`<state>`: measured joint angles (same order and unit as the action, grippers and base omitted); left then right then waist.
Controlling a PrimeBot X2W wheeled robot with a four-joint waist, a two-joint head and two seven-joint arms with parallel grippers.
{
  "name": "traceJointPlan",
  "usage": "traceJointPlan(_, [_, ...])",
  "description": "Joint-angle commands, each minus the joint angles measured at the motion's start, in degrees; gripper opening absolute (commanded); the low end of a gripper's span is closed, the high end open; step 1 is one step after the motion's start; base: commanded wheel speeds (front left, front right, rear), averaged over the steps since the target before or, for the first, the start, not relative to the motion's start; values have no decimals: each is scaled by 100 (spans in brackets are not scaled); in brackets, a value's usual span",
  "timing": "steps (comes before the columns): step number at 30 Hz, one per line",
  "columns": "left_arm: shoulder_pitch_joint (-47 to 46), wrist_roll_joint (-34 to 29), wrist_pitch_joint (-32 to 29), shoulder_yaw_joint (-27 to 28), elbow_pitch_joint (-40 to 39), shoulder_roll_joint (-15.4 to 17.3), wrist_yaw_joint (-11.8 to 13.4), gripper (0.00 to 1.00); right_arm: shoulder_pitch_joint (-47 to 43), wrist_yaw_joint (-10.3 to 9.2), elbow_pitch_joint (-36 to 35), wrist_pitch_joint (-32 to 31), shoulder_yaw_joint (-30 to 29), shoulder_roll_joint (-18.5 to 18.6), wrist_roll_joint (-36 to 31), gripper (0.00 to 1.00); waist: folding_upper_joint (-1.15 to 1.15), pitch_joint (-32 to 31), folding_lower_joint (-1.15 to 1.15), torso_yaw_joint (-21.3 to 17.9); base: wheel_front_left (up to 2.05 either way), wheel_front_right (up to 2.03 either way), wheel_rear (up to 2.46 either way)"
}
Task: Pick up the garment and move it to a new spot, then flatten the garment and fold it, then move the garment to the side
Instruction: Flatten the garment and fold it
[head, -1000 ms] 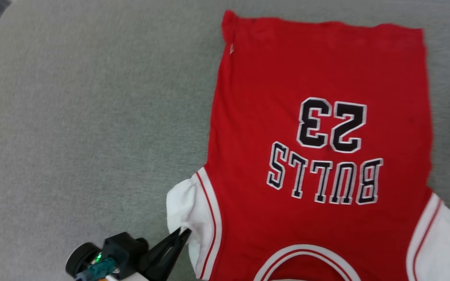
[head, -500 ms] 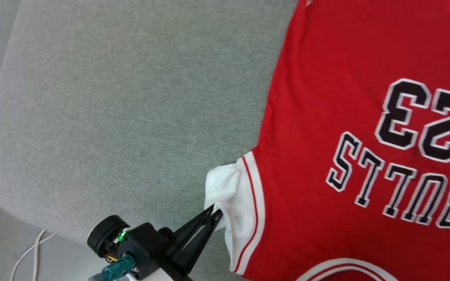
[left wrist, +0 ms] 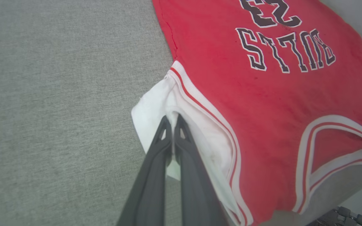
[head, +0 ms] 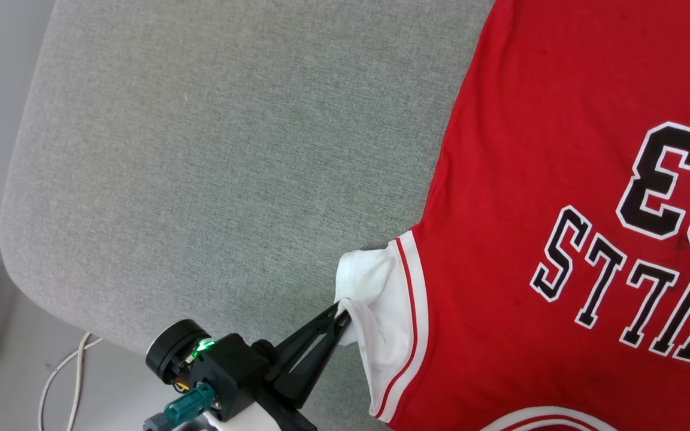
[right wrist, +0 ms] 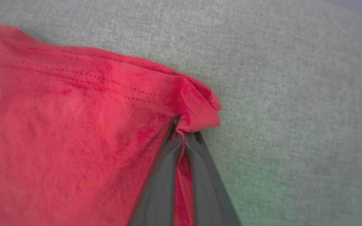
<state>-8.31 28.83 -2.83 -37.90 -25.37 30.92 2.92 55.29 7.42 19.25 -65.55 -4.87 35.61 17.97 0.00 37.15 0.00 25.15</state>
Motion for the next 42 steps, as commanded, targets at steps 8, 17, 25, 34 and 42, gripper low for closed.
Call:
traceJointPlan(8, [37, -36, 22, 72, 123, 60, 129, 0, -976, 6, 340, -11, 21, -244, -57, 0, 0, -544, 0, -309, 0, 0, 0])
traceJointPlan(17, [369, 193, 53, 241, 451, 240, 263, 0, -1972, 6, 293, 335, 56, -473, 378, 0, 0, -1589, 0, -946, 0, 0, 0])
traceJointPlan(25, [829, 432, 171, 362, 851, 401, 370, 0, -3111, 6, -199, 849, 175, -776, 1011, 0, 0, -2398, 0, -1535, 0, 0, 0])
traceJointPlan(34, [1227, 670, 435, 554, 1238, 475, 500, 0, -4661, 7, -1054, 1301, 190, -760, 1554, 0, 0, -3011, 0, -2021, 0, 0, 0])
traceJointPlan(42, [1408, 784, 580, 659, 1374, 464, 617, 0, -5855, 6, -1883, 1444, -1, -849, 1671, 0, 0, -3322, 0, -2316, 0, 0, 0])
